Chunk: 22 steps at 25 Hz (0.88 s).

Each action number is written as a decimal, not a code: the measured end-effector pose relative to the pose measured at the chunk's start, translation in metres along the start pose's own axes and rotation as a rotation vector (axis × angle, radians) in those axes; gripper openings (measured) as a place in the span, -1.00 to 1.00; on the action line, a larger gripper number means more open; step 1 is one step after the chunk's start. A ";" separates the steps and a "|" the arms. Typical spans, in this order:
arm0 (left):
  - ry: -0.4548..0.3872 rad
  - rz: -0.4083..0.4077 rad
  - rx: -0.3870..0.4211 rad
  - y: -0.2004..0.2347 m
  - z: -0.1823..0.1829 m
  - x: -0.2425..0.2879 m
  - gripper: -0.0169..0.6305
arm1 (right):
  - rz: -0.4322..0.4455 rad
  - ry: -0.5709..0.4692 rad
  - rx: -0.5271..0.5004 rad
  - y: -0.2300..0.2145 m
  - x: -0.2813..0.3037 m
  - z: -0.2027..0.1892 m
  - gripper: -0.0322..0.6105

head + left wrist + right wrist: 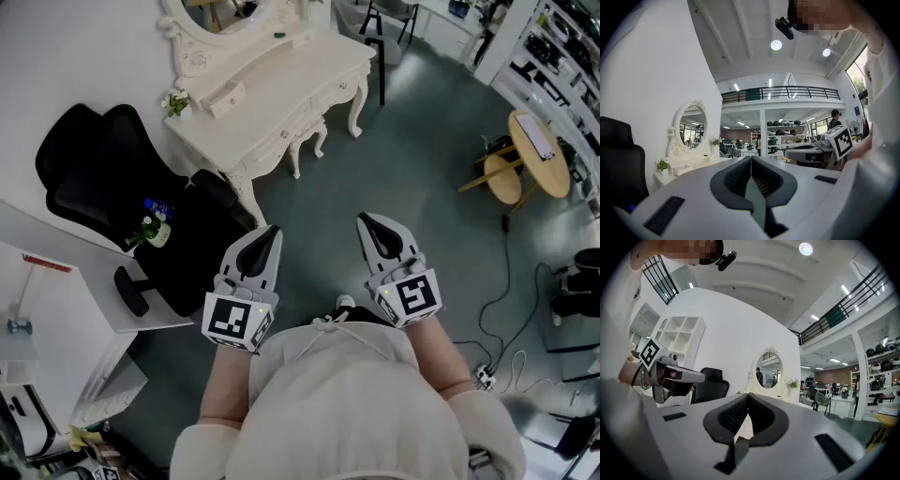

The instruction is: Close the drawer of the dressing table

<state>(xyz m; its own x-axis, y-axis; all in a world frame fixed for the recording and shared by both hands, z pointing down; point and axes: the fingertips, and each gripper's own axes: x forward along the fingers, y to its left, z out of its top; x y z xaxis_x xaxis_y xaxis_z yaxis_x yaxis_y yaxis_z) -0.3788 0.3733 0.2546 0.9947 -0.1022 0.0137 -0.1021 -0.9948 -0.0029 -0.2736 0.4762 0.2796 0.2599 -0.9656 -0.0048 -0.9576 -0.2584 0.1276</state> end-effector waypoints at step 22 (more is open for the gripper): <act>-0.026 0.085 -0.074 0.028 -0.016 0.024 0.11 | -0.030 0.032 0.051 -0.015 0.024 -0.021 -0.88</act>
<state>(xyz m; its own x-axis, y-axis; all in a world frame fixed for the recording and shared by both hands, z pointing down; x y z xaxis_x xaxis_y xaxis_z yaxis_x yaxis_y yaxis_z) -0.3576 0.3432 0.2709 0.9824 -0.1868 -0.0093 -0.1856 -0.9801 0.0707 -0.2501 0.4574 0.2981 0.2913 -0.9563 0.0239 -0.9543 -0.2887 0.0767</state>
